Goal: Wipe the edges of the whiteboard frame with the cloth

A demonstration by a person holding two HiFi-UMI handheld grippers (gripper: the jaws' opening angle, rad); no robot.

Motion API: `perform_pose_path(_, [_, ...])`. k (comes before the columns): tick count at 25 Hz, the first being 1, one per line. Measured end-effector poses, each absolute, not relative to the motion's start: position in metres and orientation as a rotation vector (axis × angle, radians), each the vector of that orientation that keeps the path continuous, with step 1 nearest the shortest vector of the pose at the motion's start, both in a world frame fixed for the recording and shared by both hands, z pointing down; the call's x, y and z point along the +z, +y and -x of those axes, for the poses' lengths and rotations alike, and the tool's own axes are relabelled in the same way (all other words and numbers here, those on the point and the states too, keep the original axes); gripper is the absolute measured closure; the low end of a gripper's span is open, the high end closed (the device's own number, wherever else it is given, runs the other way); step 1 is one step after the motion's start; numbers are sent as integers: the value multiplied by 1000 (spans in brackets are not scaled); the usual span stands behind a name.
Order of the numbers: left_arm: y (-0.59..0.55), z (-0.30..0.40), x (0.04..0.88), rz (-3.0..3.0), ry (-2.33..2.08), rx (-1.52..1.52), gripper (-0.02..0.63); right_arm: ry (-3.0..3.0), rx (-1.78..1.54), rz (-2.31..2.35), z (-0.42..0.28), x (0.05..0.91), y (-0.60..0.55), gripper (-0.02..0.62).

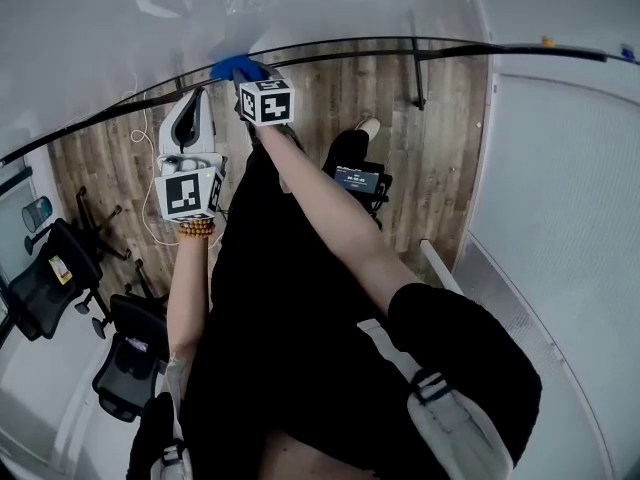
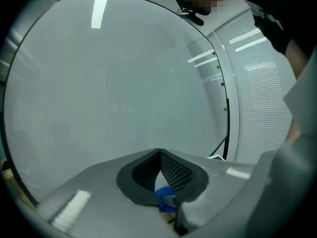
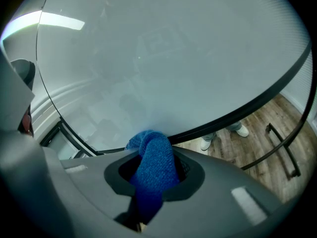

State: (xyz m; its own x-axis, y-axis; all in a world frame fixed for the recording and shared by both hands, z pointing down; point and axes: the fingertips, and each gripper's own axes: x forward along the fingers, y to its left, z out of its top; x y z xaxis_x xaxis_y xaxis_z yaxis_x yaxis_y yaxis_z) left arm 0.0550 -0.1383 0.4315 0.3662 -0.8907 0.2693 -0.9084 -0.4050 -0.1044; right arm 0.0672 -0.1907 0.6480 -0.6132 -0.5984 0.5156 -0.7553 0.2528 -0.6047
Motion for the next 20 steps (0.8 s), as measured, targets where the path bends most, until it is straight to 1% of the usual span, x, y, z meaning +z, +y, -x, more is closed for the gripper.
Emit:
perform_pose_path(12, [-146, -69, 425, -2528, -1683, 398, 606, -2324, 1264, -1256, -87, 645, -198, 505])
perform_pose_path(20, [-155, -115, 425, -2568, -1661, 411, 606, -2320, 1290, -1256, -123, 648, -197, 505])
